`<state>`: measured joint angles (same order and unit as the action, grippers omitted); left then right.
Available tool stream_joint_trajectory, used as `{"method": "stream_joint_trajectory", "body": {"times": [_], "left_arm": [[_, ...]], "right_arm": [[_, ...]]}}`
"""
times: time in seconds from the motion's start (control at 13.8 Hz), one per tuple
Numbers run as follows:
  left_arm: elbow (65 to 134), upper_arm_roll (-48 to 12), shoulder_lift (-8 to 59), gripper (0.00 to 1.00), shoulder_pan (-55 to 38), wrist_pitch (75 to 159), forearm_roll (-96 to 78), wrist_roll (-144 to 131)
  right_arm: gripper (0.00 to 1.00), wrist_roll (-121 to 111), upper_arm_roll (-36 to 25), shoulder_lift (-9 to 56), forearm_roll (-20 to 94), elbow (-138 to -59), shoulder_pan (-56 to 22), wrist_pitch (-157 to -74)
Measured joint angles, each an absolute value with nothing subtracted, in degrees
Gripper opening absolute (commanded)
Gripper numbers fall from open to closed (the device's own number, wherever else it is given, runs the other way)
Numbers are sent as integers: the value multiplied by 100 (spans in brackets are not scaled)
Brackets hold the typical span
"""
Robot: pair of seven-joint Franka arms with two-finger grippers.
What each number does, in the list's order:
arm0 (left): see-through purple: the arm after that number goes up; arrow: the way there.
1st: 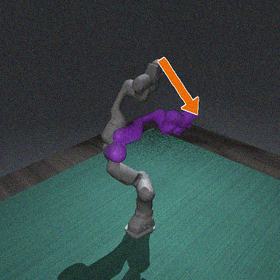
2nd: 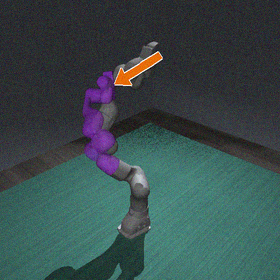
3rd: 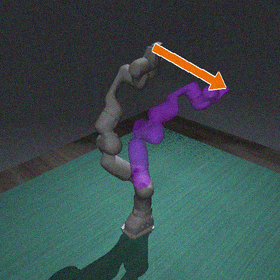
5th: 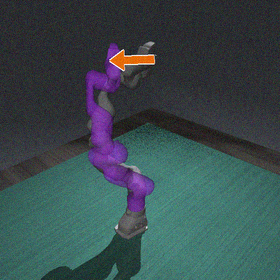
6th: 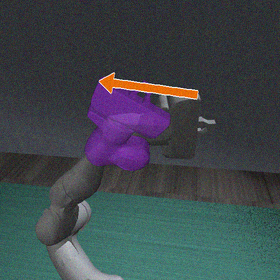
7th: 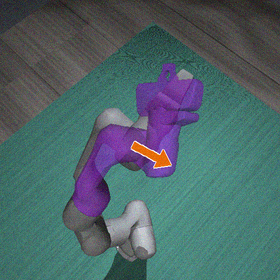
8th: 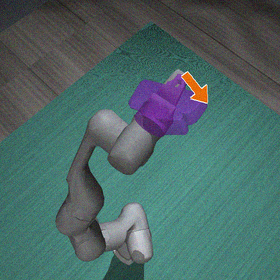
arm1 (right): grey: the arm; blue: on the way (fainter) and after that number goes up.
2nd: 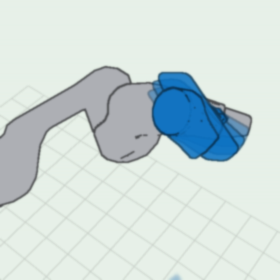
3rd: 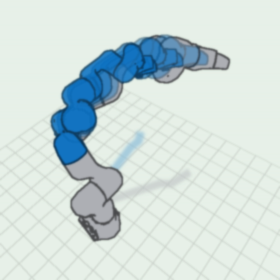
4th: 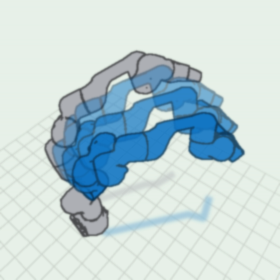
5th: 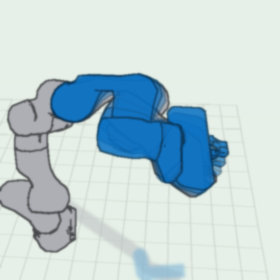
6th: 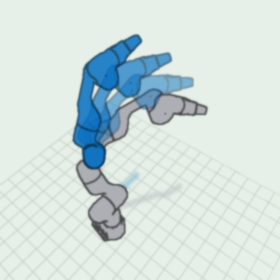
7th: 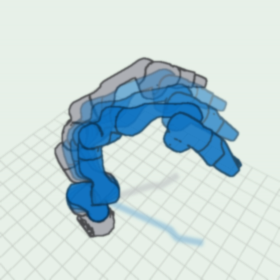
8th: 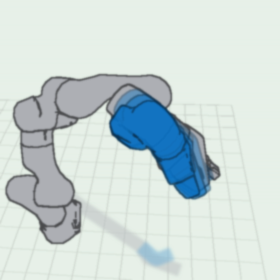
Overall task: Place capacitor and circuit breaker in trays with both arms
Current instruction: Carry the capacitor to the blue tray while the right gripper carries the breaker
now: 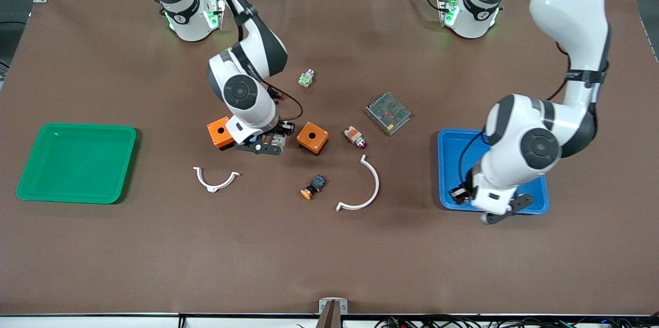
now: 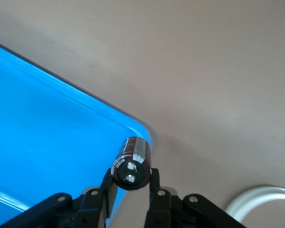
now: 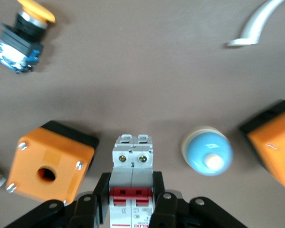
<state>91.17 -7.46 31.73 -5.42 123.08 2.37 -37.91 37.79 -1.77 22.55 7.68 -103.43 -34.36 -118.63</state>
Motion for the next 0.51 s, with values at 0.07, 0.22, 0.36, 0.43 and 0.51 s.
{"method": "stream_joint_trajectory", "body": {"times": [0.07,0.22,0.36,0.43,0.51], "left_arm": [[9265,-745,3172,18,-323,12308,237,-3602],[9558,-752,3172,19,14,12311,237,-3366],[9790,-755,3158,19,115,12313,237,-3342],[9911,-770,3126,19,111,12313,237,-3342],[10045,-788,3066,19,101,12314,237,-3342]], "right_arm": [[14,3775,-222,2113,767,-10063,-3312,-11367],[14,3649,-267,1921,763,-9452,-2932,-10481],[14,3379,-294,1858,715,-8977,-2537,-9860],[14,3187,-307,1853,621,-8828,-2341,-9642],[14,2926,-319,1851,537,-8736,-2146,-9488]]}}
